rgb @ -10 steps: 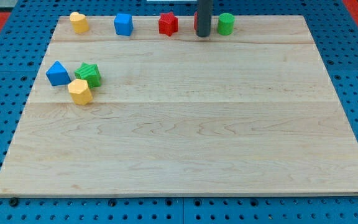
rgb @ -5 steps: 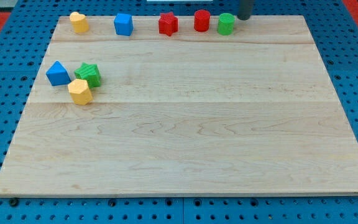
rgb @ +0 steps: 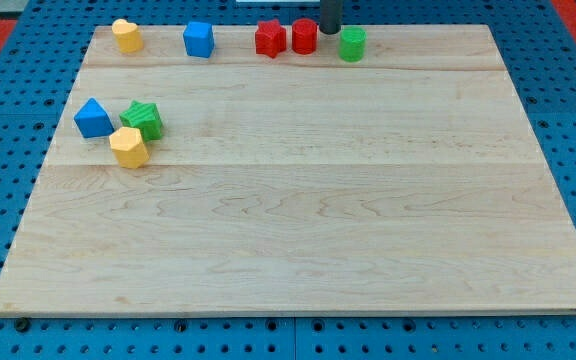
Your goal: Push the red circle into the red star
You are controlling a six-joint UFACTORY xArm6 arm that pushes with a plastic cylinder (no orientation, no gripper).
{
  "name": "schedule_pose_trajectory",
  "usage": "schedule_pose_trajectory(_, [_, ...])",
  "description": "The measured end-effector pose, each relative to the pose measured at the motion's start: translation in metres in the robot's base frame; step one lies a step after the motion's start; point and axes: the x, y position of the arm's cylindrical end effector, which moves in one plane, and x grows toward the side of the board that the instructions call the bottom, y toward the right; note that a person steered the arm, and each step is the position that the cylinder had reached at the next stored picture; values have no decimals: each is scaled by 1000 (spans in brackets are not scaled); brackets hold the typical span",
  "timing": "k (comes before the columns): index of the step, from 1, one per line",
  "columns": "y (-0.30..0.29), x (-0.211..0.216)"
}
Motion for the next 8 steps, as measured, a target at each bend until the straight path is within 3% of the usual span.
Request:
schedule_pose_trajectory(6, [-25,0])
schedule_pose_trajectory(8, [79,6])
